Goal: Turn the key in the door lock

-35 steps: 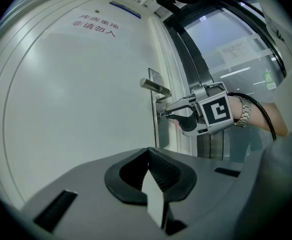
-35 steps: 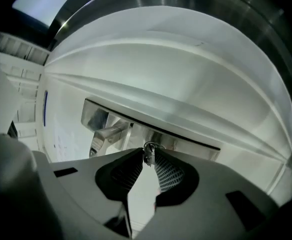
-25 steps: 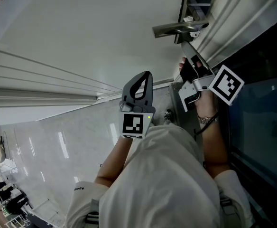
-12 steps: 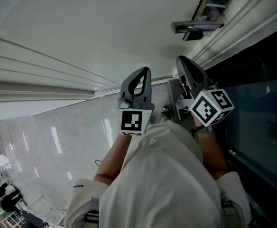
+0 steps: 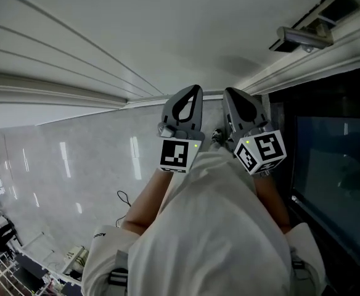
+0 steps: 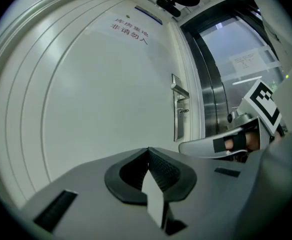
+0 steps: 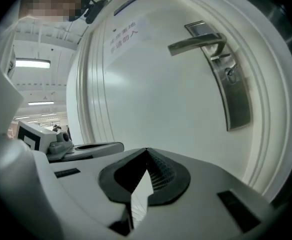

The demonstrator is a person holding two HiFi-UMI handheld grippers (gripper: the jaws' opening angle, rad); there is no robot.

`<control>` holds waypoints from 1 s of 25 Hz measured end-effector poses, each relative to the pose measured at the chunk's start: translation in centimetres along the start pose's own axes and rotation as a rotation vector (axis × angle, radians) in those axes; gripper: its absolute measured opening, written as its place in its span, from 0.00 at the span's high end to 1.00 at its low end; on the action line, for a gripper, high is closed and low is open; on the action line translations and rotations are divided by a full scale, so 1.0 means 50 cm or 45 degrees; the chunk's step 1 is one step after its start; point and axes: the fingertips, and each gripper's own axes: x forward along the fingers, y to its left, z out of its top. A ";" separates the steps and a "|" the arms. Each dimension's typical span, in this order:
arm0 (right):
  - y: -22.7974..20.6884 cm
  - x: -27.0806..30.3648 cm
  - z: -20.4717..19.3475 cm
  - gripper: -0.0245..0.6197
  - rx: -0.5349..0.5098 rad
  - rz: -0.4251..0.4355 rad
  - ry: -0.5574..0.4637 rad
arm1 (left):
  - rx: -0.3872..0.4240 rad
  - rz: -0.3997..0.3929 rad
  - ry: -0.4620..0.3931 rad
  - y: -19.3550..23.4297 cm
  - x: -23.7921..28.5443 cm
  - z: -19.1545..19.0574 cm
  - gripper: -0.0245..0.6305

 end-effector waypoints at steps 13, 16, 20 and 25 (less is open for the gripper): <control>0.143 0.062 -0.073 0.96 -0.086 0.085 -0.003 | -0.007 0.022 0.058 0.070 -0.104 -0.058 0.95; 0.156 0.073 -0.088 0.96 -0.073 0.065 0.025 | -0.009 0.020 0.062 0.078 -0.120 -0.064 0.95; 0.173 0.078 -0.093 0.96 -0.069 0.057 0.019 | -0.019 0.034 0.072 0.097 -0.140 -0.070 0.95; 0.203 0.078 -0.106 0.96 -0.089 0.057 0.026 | -0.013 0.046 0.073 0.120 -0.164 -0.071 0.95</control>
